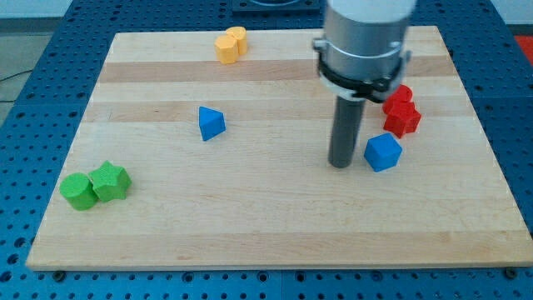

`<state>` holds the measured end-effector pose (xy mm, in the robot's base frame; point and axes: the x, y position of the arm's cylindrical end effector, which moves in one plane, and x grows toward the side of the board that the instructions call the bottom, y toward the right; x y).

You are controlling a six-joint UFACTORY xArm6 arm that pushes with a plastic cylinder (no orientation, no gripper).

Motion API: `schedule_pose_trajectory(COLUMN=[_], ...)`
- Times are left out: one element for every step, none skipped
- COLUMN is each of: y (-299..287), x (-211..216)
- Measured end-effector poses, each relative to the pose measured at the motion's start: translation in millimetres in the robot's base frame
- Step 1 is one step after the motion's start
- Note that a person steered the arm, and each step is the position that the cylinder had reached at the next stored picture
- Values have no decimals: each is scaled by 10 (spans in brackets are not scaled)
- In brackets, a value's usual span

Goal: Separate the red star from the red circle

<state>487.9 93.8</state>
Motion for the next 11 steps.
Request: schedule_pose_trajectory(y=[500,629,393,996,1880,1851,1727,1494,1079,945,1041], x=[-19,-220,229,889,555,-94,-299,-276,-276,-276,231])
